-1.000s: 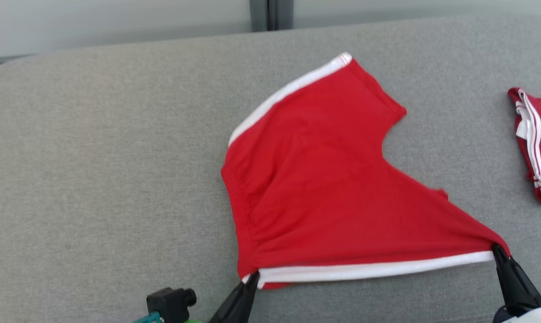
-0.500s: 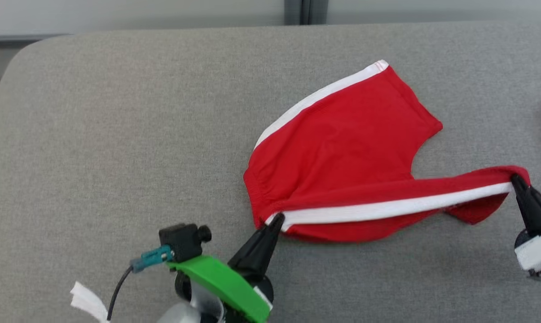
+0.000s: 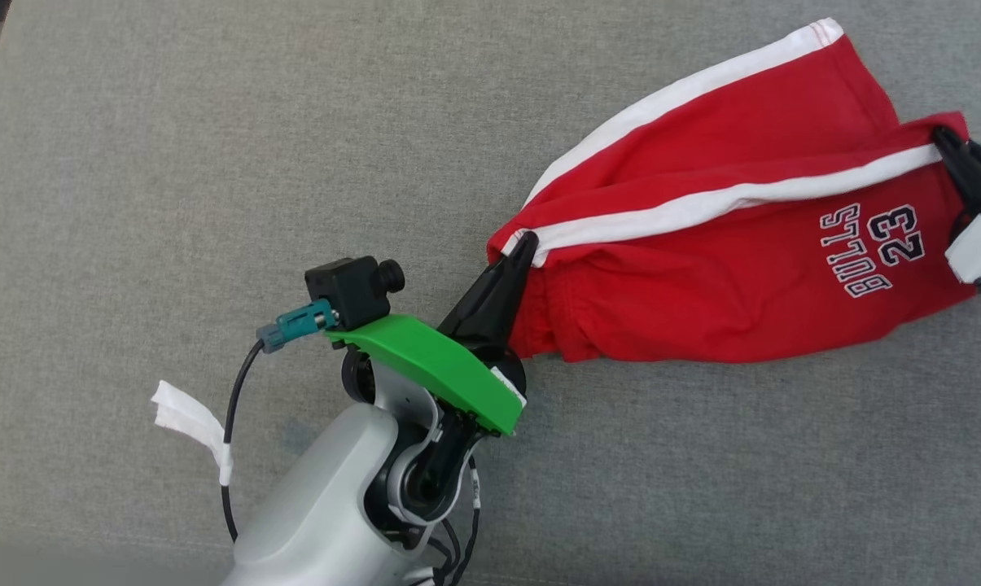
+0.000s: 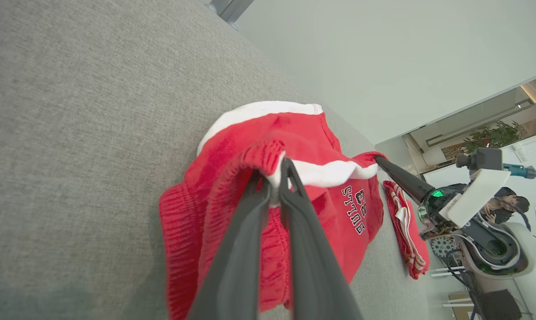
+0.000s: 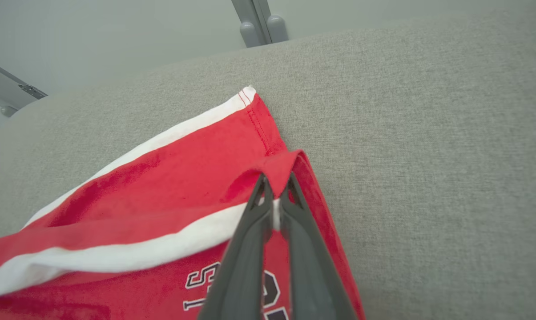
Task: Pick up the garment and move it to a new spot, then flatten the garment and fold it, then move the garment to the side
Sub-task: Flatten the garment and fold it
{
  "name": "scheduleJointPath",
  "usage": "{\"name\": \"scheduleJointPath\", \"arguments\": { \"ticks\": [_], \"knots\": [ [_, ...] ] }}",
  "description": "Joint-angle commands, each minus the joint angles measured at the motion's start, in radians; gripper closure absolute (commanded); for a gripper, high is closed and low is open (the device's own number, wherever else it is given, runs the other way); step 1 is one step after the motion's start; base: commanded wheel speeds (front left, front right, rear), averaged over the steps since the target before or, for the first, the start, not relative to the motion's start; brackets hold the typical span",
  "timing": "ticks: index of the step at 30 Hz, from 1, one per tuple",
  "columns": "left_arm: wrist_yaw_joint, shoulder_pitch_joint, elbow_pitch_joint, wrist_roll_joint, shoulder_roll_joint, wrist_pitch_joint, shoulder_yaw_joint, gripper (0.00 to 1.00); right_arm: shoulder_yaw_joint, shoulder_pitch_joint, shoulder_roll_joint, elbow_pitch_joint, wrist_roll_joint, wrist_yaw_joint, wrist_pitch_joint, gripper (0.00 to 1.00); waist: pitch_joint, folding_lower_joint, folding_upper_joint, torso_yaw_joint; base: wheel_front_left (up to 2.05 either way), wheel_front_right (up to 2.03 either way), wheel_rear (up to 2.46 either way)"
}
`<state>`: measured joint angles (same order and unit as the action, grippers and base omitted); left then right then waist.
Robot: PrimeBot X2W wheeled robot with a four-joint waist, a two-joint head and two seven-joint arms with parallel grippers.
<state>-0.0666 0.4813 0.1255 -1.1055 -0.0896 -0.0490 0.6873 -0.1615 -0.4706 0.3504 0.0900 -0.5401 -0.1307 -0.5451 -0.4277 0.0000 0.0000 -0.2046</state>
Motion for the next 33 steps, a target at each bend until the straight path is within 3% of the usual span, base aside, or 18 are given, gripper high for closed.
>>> {"name": "scheduleJointPath", "arguments": {
  "ticks": [1,10,19,21,22,23,24,25,33],
  "knots": [
    [0.001,0.028,0.012,0.008,0.009,-0.009,0.004,1.00,0.004,-0.043,0.007,0.020,0.011,0.000,-0.007,1.00,-0.048,0.0000,0.0000,-0.048,0.00,0.00,0.00],
    [0.017,0.079,0.063,-0.031,0.030,-0.034,0.020,1.00,0.035,-0.226,0.053,0.134,0.053,0.000,-0.074,1.00,-0.078,0.0000,0.0000,-0.077,0.00,0.00,0.00],
    [0.012,0.125,0.106,-0.077,0.037,-0.065,0.046,1.00,0.050,-0.337,0.054,0.218,0.101,0.000,-0.134,1.00,-0.103,0.0000,0.0000,-0.101,0.00,0.00,0.00],
    [0.008,0.134,0.108,-0.094,0.038,-0.066,0.060,0.83,0.049,-0.349,0.049,0.231,0.110,0.000,-0.134,1.00,-0.106,0.0000,0.0000,-0.105,0.00,0.00,0.00],
    [0.005,0.138,0.106,-0.105,0.038,-0.071,0.068,0.65,0.051,-0.357,0.048,0.236,0.116,0.000,-0.130,0.90,-0.108,0.0000,0.0000,-0.106,0.00,0.00,0.00],
    [0.004,0.141,0.104,-0.113,0.038,-0.075,0.073,0.56,0.049,-0.364,0.047,0.239,0.120,0.000,-0.119,0.71,-0.109,0.0000,0.0000,-0.107,0.00,0.00,0.00],
    [0.001,0.144,0.103,-0.120,0.038,-0.077,0.079,0.23,0.048,-0.366,0.045,0.243,0.124,0.000,-0.115,0.14,-0.110,0.0000,0.0000,-0.109,0.00,0.00,0.00],
    [-0.005,0.147,0.103,-0.126,0.038,-0.083,0.083,0.00,0.041,-0.369,0.040,0.250,0.125,0.000,-0.108,0.00,-0.110,0.0000,0.0000,-0.110,0.00,0.00,0.00],
    [-0.051,0.140,0.101,-0.085,0.032,-0.162,0.086,0.00,0.040,-0.362,0.036,0.231,0.115,0.000,0.028,0.00,-0.110,0.0000,0.0000,-0.107,0.00,0.00,0.00]
  ]
}}
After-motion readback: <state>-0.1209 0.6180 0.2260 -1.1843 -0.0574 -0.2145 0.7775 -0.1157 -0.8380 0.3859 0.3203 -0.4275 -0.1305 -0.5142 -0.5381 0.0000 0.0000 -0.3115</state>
